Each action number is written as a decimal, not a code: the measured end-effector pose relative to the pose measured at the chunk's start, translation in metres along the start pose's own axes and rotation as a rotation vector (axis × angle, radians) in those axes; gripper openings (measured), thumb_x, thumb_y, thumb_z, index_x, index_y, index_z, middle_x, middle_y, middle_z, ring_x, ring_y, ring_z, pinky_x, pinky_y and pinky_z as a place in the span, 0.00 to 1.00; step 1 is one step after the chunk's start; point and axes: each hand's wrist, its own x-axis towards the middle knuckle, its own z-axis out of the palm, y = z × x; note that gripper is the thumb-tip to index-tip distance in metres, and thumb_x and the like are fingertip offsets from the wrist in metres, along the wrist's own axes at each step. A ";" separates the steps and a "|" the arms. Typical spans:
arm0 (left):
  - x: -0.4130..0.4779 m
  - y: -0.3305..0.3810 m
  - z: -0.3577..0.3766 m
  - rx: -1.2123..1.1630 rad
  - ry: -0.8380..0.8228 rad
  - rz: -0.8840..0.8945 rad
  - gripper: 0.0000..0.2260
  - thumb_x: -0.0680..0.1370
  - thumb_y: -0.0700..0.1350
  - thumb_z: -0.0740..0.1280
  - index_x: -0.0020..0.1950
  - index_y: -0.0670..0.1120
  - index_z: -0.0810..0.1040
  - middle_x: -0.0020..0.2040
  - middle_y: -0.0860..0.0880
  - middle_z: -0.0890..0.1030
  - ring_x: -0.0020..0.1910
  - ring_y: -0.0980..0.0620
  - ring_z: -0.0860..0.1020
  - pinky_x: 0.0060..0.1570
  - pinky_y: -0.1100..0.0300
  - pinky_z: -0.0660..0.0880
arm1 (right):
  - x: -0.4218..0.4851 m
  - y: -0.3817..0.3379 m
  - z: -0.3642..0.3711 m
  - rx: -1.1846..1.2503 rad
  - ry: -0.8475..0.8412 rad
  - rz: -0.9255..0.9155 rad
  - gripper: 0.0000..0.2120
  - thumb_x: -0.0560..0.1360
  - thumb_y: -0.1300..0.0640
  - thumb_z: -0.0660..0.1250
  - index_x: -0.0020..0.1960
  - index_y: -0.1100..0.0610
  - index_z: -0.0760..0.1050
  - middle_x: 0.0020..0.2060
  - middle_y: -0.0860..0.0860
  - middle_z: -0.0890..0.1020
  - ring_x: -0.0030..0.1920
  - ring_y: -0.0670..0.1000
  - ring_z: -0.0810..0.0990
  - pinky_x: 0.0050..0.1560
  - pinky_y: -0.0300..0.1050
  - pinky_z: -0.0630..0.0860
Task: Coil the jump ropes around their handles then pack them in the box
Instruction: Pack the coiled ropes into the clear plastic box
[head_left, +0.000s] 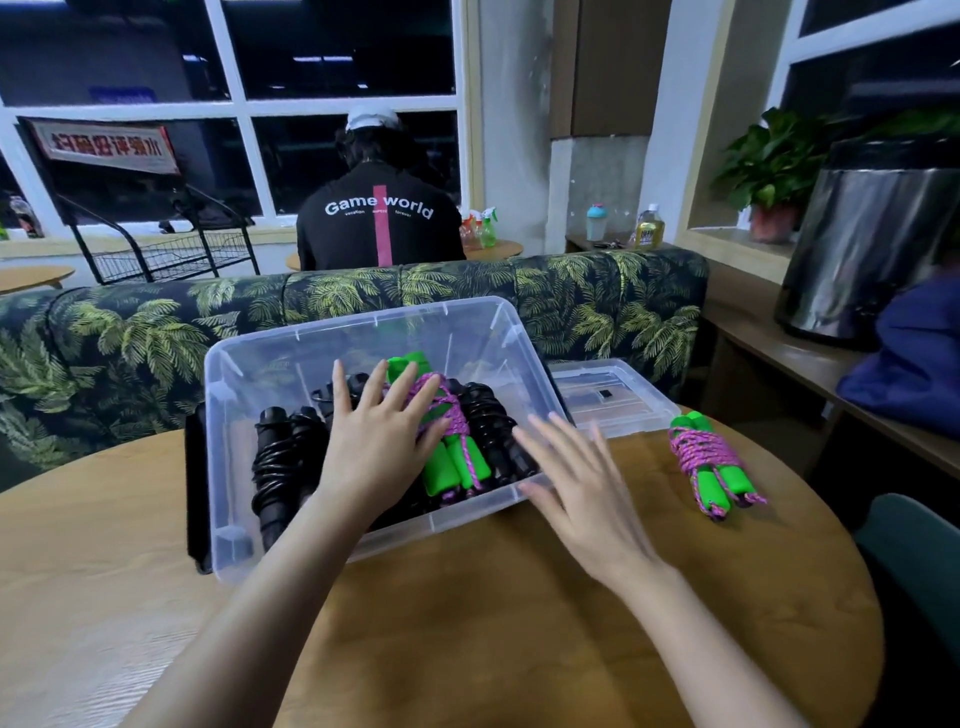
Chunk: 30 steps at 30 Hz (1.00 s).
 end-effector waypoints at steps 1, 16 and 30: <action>0.000 0.000 0.001 -0.003 0.013 -0.007 0.27 0.79 0.63 0.50 0.72 0.53 0.73 0.70 0.47 0.76 0.71 0.40 0.70 0.72 0.30 0.49 | -0.004 0.013 0.001 -0.013 0.086 0.029 0.24 0.84 0.42 0.49 0.76 0.49 0.62 0.75 0.47 0.66 0.76 0.48 0.60 0.77 0.54 0.51; 0.002 0.000 0.000 -0.026 0.048 -0.029 0.26 0.80 0.62 0.50 0.71 0.53 0.73 0.70 0.46 0.76 0.70 0.40 0.72 0.73 0.32 0.51 | -0.040 0.160 0.005 -0.527 -0.398 0.961 0.39 0.78 0.37 0.59 0.80 0.48 0.43 0.79 0.60 0.50 0.76 0.66 0.53 0.71 0.72 0.55; 0.000 0.000 -0.001 -0.051 0.030 -0.031 0.26 0.80 0.62 0.49 0.71 0.52 0.74 0.70 0.46 0.75 0.70 0.40 0.72 0.73 0.32 0.51 | -0.059 0.124 0.003 -0.343 -0.126 0.984 0.32 0.79 0.47 0.62 0.79 0.47 0.53 0.71 0.64 0.62 0.62 0.69 0.70 0.59 0.58 0.70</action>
